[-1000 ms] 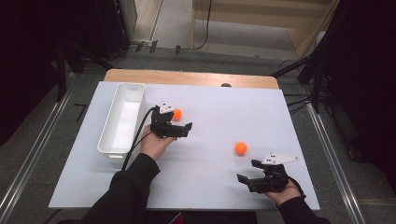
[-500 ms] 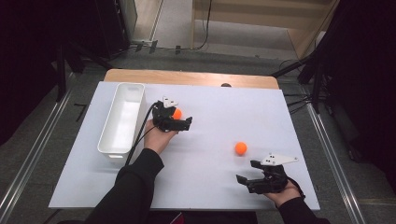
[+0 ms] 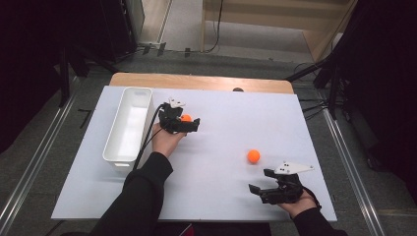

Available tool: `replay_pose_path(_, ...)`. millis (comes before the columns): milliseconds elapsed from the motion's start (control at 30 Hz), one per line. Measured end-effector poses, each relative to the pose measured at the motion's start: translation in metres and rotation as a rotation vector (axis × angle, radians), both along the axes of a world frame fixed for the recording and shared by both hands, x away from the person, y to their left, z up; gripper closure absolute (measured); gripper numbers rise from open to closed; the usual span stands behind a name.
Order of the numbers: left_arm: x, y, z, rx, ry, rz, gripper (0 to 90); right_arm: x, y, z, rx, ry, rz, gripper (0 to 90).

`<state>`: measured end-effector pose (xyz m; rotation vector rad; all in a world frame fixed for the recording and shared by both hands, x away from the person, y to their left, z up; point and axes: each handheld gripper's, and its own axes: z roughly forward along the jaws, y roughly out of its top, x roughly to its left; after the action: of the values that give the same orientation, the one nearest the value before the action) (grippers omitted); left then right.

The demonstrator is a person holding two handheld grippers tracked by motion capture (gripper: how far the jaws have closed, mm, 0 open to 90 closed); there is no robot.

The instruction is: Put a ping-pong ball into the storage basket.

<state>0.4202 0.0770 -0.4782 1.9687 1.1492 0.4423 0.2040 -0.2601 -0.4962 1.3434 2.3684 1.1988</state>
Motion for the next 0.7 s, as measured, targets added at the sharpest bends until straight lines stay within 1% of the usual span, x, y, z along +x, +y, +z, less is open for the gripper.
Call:
replay_pose_path(100, 0.004, 0.002, -0.002, -0.014, 0.011, 0.012, 3.5, 0.000, 0.000, 0.000, 0.000, 0.001, 0.001, 12.9)
replay_pose_path(133, 0.005, 0.003, -0.003, -0.009, 0.012, 0.018, 3.4, 0.000, 0.000, 0.000, 0.001, 0.000, 0.002, 12.9)
replay_pose_path(200, 0.006, 0.003, -0.003, -0.013, 0.007, 0.020, 3.5, 0.000, 0.000, 0.000, 0.001, 0.000, 0.002, 12.9)
replay_pose_path(233, 0.007, 0.002, -0.003, -0.014, 0.011, 0.021, 3.5, 0.000, 0.001, 0.000, 0.001, 0.001, 0.002, 12.9)
replay_pose_path(400, 0.011, -0.001, 0.000, 0.001, 0.000, 0.021, 3.4, 0.000, 0.001, 0.000, 0.001, 0.001, 0.003, 12.9)
replay_pose_path(433, 0.012, -0.001, 0.000, 0.001, 0.000, 0.021, 3.4, 0.000, 0.000, 0.000, 0.000, -0.004, 0.005, 12.9)
replay_pose_path(500, 0.014, -0.002, 0.002, -0.001, 0.000, 0.027, 3.4, 0.000, 0.000, 0.000, 0.001, 0.003, 0.003, 12.9)
replay_pose_path(567, 0.015, -0.003, 0.004, -0.006, -0.010, 0.030, 3.5, 0.000, 0.000, 0.000, 0.003, 0.003, 0.006, 12.9)
replay_pose_path(633, 0.017, -0.003, 0.006, 0.011, -0.015, 0.026, 3.4, 0.000, 0.000, 0.000, -0.001, 0.001, 0.005, 12.9)
replay_pose_path(667, 0.019, -0.004, 0.007, 0.003, -0.009, 0.033, 3.5, 0.000, 0.001, 0.000, -0.002, 0.000, 0.005, 12.9)
replay_pose_path(700, 0.020, -0.003, 0.007, 0.015, -0.008, 0.034, 3.5, 0.000, 0.000, 0.000, -0.005, -0.002, 0.010, 12.9)
